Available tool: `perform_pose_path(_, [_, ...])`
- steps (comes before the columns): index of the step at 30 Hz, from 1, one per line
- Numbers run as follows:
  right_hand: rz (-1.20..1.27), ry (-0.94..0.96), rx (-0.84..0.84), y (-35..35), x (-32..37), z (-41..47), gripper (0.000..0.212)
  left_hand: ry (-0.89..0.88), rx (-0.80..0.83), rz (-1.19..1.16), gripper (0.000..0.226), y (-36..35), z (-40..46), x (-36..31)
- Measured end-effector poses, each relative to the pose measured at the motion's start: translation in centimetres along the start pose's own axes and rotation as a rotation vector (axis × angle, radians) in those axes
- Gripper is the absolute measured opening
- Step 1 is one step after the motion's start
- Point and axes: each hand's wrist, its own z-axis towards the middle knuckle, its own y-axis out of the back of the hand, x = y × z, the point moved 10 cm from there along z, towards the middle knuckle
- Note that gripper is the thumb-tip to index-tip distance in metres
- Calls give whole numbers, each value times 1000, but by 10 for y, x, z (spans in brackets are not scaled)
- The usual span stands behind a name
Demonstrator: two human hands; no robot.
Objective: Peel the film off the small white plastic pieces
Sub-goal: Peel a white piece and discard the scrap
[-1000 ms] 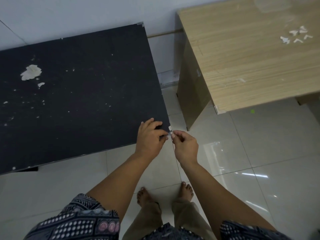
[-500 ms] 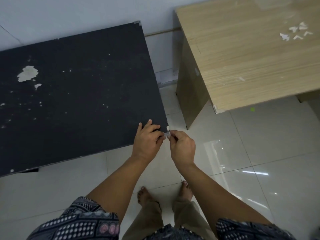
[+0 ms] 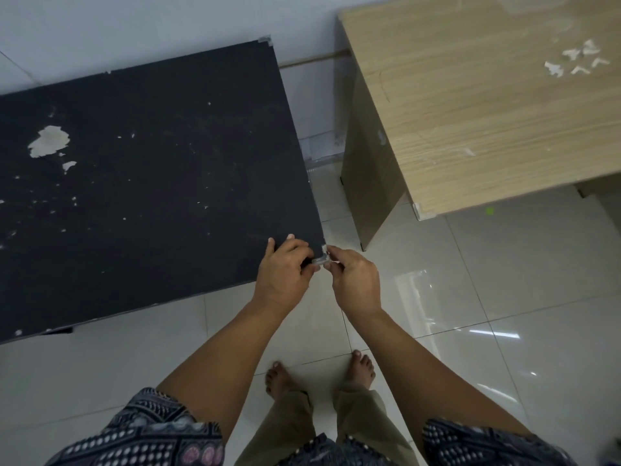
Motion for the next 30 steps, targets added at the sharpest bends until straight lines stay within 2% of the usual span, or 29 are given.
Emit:
perform_pose_path(3, [-41, -15, 27, 1, 1, 1, 30, 18, 29, 6, 21, 1, 1, -1])
perform_pose_path(8, [-184, -46, 189, 8, 8, 11, 28, 20, 42, 43, 17, 1, -2, -6])
perform_pose_path(13, [-272, 0, 276, 12, 22, 7, 31, 14, 152, 8, 20, 4, -3, -11])
perform_pose_path(20, [-342, 157, 93, 68, 72, 5, 40, 63, 57, -9, 45, 64, 0, -16])
perform_pose_path(26, [-374, 233, -26, 112, 107, 8, 63, -57, -68, 61, 54, 120, 16, -44])
perform_pose_path(30, [-372, 214, -49, 138, 115, 5, 79, -94, 46, 231, 83, 127, 23, -63])
